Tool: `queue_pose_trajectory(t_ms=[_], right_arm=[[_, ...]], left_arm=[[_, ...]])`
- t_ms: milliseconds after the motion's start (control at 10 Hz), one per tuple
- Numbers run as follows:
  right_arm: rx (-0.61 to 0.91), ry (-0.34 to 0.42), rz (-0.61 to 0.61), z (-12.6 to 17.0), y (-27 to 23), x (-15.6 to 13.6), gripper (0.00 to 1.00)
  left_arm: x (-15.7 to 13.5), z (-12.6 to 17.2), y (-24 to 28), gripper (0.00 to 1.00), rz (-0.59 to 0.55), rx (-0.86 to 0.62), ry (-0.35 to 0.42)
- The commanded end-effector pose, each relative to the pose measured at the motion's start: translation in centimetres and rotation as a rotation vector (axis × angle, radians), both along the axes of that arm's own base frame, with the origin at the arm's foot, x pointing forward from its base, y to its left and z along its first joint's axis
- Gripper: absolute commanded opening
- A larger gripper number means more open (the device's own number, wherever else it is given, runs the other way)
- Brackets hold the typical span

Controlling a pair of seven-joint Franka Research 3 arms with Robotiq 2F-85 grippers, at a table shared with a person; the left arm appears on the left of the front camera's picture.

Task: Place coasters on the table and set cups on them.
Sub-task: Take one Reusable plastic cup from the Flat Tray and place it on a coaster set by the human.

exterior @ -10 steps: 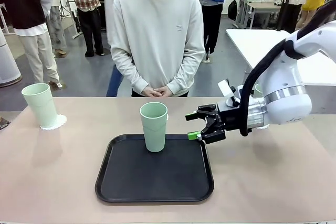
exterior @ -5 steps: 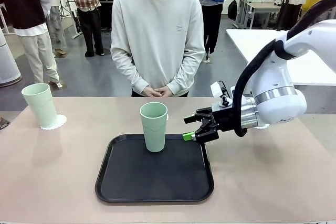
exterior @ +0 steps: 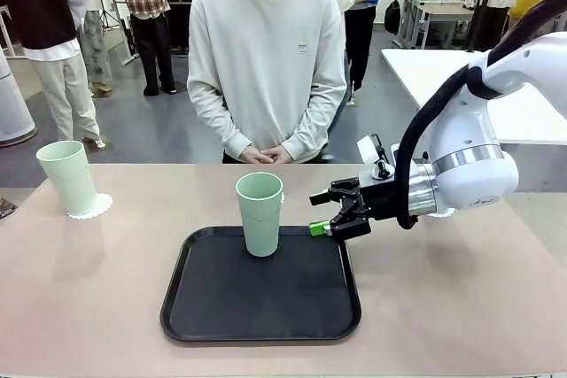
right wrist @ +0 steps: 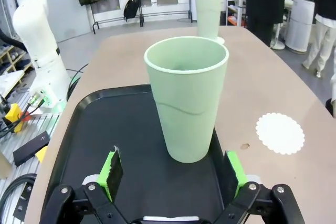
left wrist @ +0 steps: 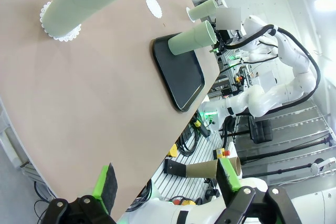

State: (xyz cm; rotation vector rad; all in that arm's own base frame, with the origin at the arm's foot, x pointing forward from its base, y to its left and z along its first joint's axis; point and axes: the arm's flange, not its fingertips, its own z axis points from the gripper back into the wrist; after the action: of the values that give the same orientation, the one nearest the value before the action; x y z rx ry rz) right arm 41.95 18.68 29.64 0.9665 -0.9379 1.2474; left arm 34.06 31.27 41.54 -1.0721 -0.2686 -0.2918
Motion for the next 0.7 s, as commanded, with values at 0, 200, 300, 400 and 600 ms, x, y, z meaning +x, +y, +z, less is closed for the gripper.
queue_pose_trajectory(t_ms=[0,200,300,400,600], right_arm=[[0.025,0.066,-0.072,-2.3,1.9,1.4,1.0],[0.016,0.127,-0.077,-4.0,3.3,1.9,1.0],[0.02,0.112,-0.068,-4.7,3.8,2.0,1.0],[0.03,0.103,-0.046,-5.2,4.2,2.1,1.0],[0.058,0.06,-0.018,-5.4,4.6,2.2,1.0]], left_arm=[[-0.2,0.2,0.0,1.0,0.001,0.001,-0.005],[-0.2,0.2,0.0,1.0,0.001,0.001,-0.005],[-0.2,0.2,0.0,1.0,0.001,0.001,-0.005],[-0.2,0.2,0.0,1.0,0.001,0.001,-0.005],[-0.2,0.2,0.0,1.0,0.001,0.001,-0.005]])
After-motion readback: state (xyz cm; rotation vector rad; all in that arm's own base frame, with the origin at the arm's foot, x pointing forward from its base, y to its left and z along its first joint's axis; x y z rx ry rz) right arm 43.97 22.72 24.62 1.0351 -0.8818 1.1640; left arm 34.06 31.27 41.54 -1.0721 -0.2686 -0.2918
